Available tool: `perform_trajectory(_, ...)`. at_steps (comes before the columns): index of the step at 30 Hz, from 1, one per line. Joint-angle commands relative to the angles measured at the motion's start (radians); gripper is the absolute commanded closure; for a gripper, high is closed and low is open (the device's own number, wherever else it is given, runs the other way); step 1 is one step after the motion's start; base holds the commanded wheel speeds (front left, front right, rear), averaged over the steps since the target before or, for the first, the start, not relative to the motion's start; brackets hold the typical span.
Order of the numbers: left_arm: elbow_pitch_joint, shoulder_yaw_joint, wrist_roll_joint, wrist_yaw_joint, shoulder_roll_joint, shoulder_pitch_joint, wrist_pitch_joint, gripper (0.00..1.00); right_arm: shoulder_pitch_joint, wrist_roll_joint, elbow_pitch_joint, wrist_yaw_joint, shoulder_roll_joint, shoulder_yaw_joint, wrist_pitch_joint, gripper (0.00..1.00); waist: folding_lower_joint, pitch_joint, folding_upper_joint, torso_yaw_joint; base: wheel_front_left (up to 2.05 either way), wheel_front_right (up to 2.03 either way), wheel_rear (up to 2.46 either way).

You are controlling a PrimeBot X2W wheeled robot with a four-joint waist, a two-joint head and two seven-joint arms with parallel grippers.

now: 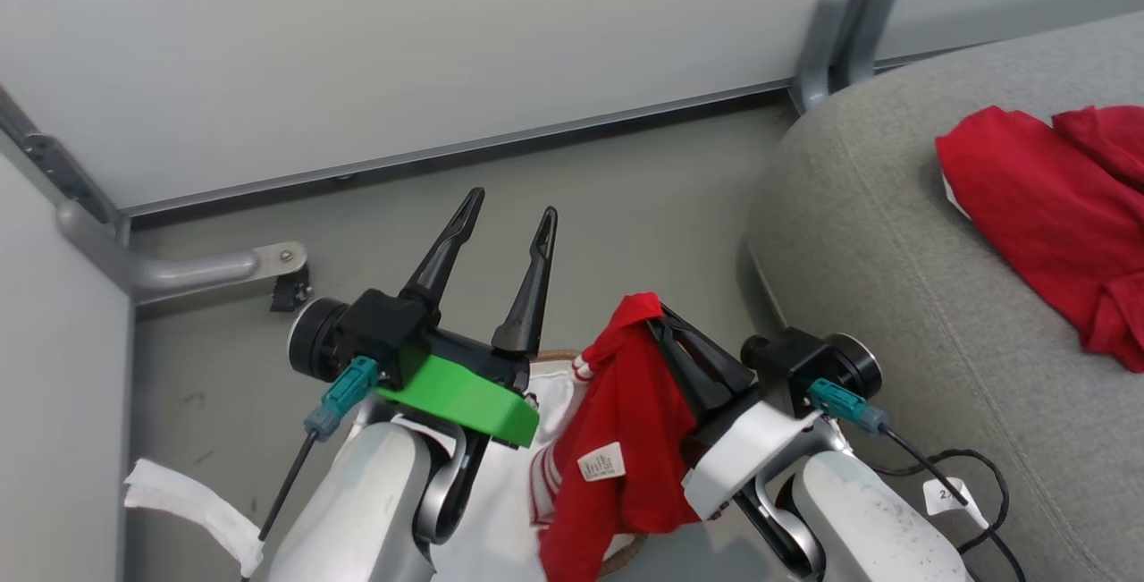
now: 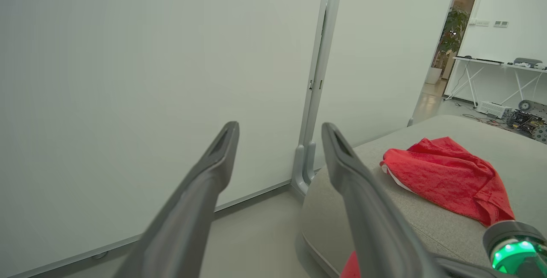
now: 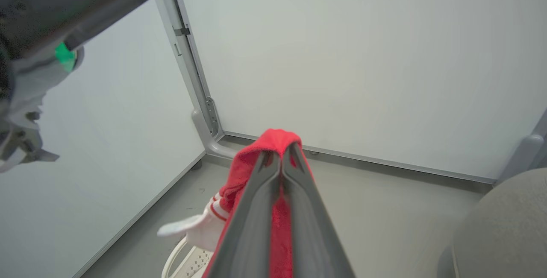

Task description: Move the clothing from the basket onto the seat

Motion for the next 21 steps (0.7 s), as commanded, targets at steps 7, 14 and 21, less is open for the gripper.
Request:
perform_trajectory(7,0.005,0.017,0.066,-0.016,0.021,0.049,-0.001,0.0,0.051,-0.003,-0.065,-0.001,-0.002,-0.059,-0.002,1.0,0.0,0.056,0.0,-0.262,0.0,0.0,0.0)
perform_trajectory(14,0.025,0.01,0.095,-0.028,0.025,0.075,-0.001,0.0,0.076,0.009,-0.105,-0.001,-0.002,-0.123,-0.002,1.0,0.0,0.089,0.0,-0.407,0.0,0.0,0.0)
perform_trajectory(21,0.068,-0.067,0.087,-0.033,0.03,0.033,-0.001,0.0,0.061,-0.07,-0.151,-0.001,0.0,-0.229,-0.002,1.0,0.0,0.138,0.0,-0.428,0.0,0.0,0.0)
